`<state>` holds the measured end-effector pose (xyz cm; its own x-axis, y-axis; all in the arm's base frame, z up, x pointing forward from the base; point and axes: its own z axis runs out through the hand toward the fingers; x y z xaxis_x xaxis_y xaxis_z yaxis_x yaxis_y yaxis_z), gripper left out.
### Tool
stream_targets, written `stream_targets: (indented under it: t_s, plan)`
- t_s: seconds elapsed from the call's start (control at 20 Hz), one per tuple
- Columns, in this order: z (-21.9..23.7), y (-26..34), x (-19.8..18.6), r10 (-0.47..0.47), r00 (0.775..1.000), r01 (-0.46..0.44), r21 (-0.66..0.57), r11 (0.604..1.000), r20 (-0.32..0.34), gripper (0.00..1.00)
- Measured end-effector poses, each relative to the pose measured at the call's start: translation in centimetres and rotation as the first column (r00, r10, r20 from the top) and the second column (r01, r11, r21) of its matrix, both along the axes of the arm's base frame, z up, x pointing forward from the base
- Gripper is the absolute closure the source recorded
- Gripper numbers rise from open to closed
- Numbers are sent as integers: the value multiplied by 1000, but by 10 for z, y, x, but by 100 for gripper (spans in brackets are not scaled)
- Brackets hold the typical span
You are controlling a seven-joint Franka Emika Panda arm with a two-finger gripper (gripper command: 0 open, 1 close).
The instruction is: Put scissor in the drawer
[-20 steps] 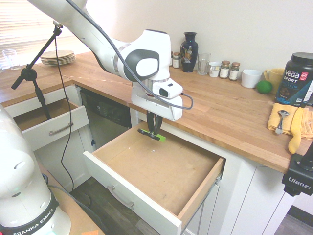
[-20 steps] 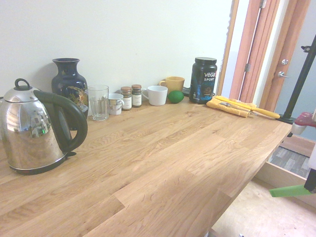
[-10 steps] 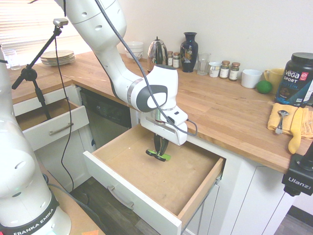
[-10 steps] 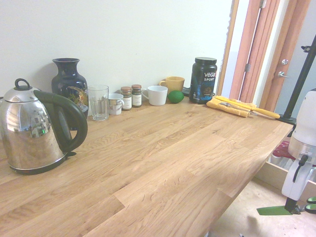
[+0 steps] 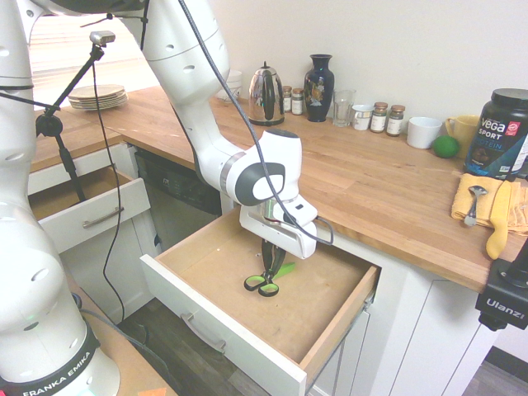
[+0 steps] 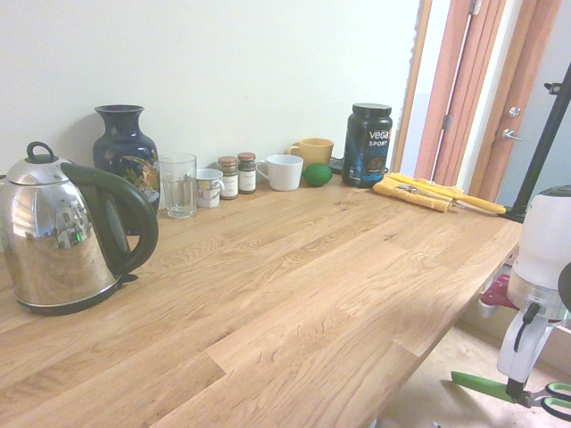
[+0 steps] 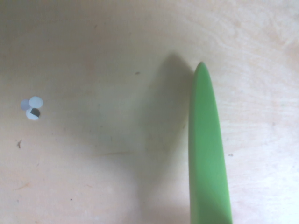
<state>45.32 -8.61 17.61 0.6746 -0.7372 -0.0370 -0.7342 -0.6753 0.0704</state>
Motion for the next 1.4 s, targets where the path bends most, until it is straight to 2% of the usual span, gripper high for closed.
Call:
stream_targets:
  t_s: [0.45,0.5,1.4]
  plan:
    - [-16,2,2,-4,1000,4,0,1000,-9,100]
    - [-17,3,3,-6,1000,6,1,1000,-10,0]
    - [-13,-1,7,-17,1000,17,-3,1000,1,0]
